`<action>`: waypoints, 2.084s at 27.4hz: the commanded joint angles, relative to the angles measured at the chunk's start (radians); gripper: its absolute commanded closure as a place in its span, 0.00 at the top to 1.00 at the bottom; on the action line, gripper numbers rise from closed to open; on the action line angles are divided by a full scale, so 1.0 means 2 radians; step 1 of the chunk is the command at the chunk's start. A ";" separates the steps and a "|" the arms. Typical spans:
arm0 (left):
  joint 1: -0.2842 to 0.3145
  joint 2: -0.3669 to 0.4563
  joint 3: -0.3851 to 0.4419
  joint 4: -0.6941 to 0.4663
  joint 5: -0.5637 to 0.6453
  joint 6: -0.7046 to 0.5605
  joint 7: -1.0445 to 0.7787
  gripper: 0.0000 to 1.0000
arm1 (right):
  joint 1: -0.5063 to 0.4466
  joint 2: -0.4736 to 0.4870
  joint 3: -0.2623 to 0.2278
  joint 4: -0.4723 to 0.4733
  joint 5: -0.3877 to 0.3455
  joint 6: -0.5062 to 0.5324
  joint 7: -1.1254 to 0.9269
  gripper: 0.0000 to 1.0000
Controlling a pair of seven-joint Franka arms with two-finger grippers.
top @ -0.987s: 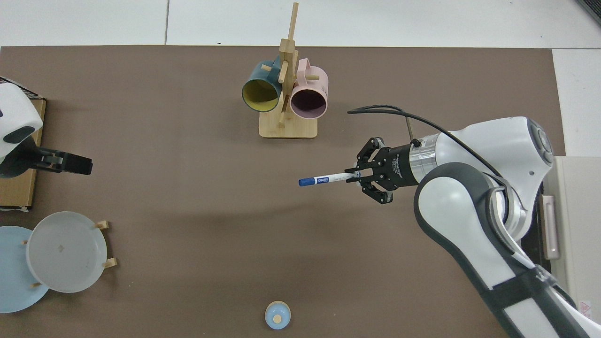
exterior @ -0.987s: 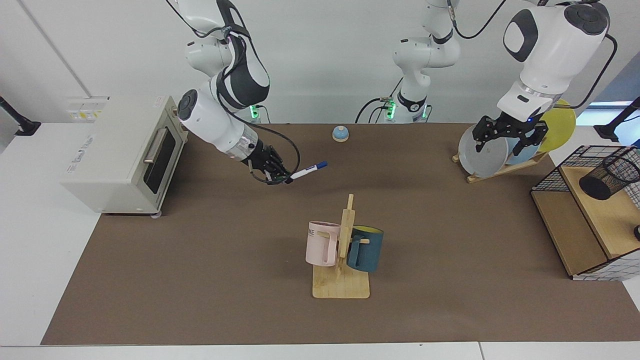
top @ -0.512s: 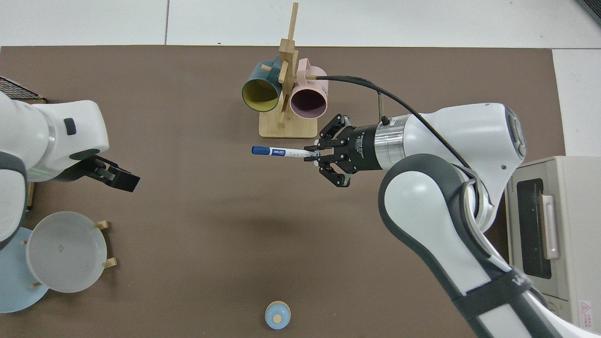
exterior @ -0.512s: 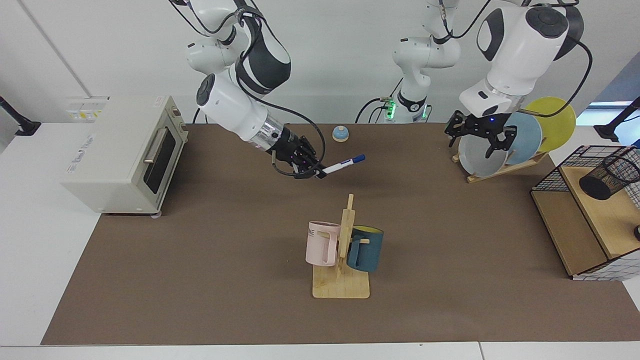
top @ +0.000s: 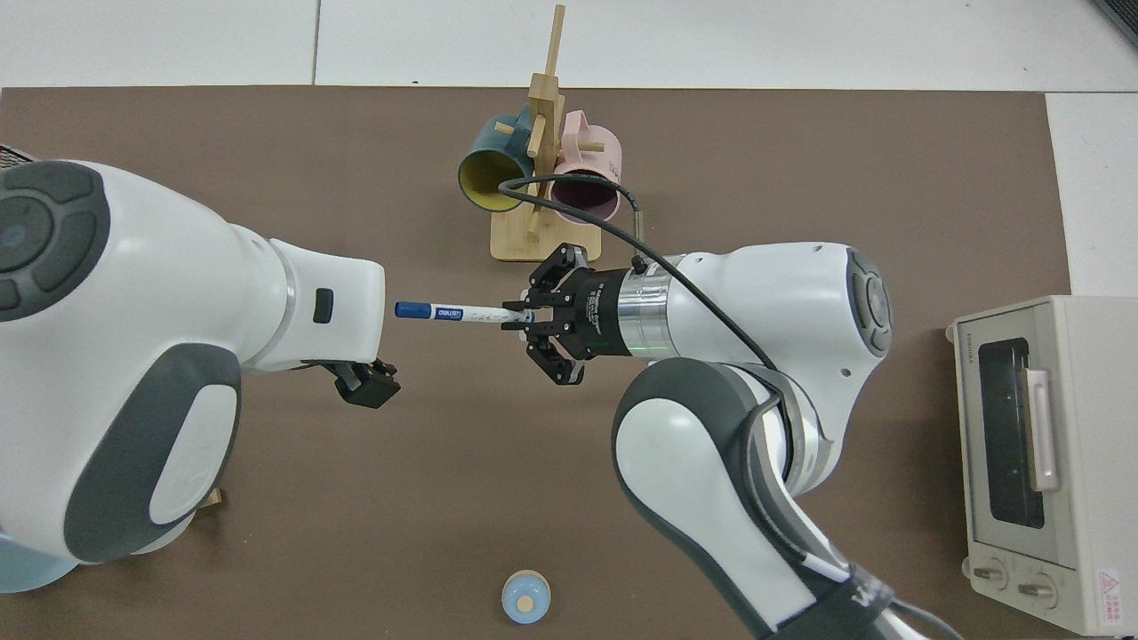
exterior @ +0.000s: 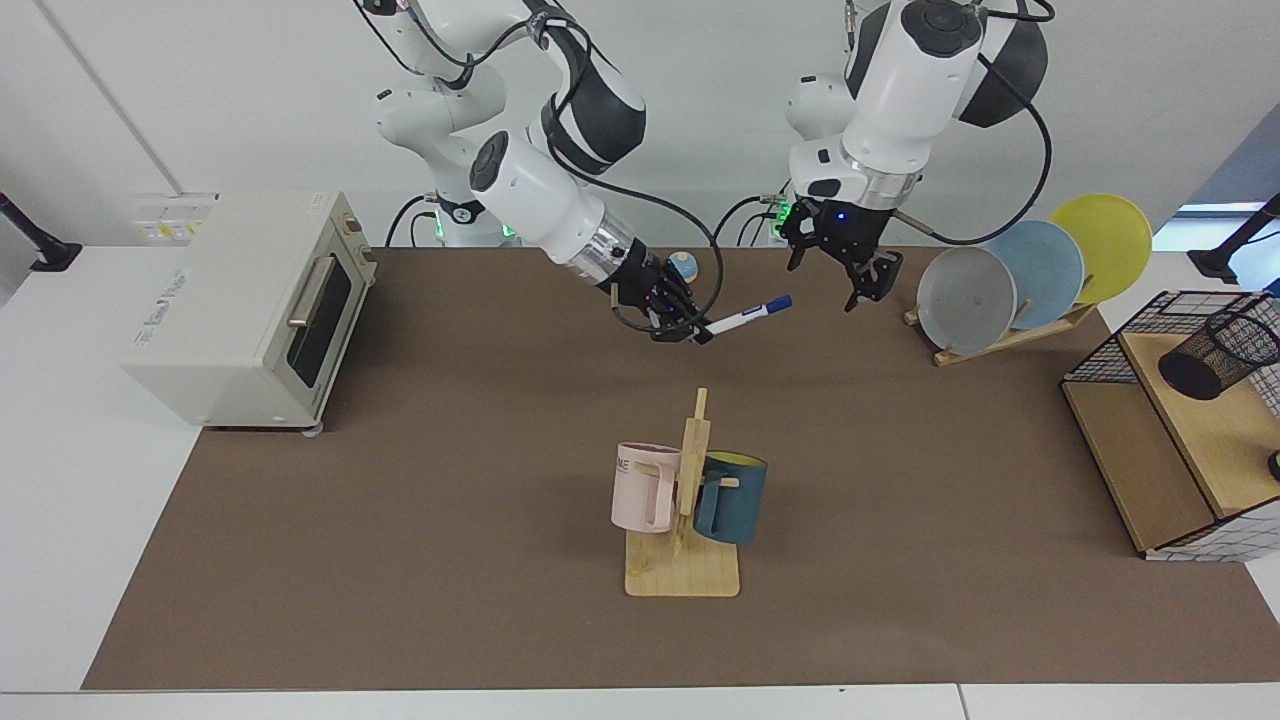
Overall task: Put markers into pen holder
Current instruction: 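Carry the marker to the middle while the left gripper reaches toward it, then grasp the marker's capped end with the left gripper, then open the right gripper while the left gripper pulls the marker away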
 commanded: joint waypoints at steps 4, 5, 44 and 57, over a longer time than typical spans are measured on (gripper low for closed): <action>0.001 -0.003 0.006 -0.012 -0.009 0.047 0.196 1.00 | 0.014 -0.027 -0.001 -0.041 -0.035 0.001 -0.084 0.00; 0.000 -0.003 0.006 -0.012 -0.009 0.044 0.202 1.00 | 0.014 -0.029 -0.001 -0.043 -0.035 -0.002 -0.106 0.00; -0.026 -0.025 -0.024 -0.075 -0.021 0.056 0.232 0.01 | 0.008 -0.024 -0.002 -0.032 -0.035 -0.013 -0.011 0.00; -0.026 -0.020 -0.025 -0.072 -0.020 0.053 0.233 0.00 | 0.007 -0.024 -0.002 -0.033 -0.038 -0.016 -0.011 0.53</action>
